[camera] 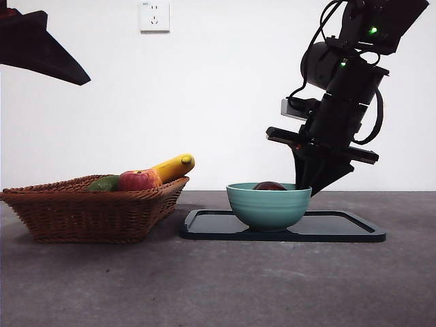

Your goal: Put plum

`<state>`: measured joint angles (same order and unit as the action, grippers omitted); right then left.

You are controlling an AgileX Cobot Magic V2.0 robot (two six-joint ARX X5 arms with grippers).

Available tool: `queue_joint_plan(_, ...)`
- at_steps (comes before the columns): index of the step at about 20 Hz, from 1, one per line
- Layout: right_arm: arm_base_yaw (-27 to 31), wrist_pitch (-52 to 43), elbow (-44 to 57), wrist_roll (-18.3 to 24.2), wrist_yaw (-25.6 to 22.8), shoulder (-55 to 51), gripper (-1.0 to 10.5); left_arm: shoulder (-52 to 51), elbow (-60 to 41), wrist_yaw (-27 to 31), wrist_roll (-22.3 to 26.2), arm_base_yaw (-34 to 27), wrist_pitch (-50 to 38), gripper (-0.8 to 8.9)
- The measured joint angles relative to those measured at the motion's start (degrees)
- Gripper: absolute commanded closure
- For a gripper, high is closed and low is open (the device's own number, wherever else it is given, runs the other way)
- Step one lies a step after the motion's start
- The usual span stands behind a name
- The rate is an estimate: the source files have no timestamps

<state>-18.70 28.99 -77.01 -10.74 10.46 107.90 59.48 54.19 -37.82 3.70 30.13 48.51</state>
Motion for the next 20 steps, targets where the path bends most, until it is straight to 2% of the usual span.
queue_joint_plan(5,0.2,1.3,0.0,-0.1,-0.2,-2.7,7.3,0.0,0.0,0.0,0.0,0.0,0.0,3.80)
queue_joint_plan(9,0.4,4.9,-0.2,0.2,-1.3,-17.0,7.3,0.0,0.0,0.0,0.0,0.0,-0.1,3.80)
queue_joint_plan(12,0.4,12.2,-0.2,1.7,1.4,-29.1,7.3,0.0,0.0,0.0,0.0,0.0,-0.1,3.80)
queue_joint_plan(15,0.2,20.1,-0.2,3.0,1.6,-37.6,7.3,0.0,0.0,0.0,0.0,0.0,-0.1,3.80)
queue_joint_plan(20,-3.5,23.9,5.9,3.5,4.3,-50.7,7.3,0.0,0.0,0.0,0.0,0.0,-0.2,3.80)
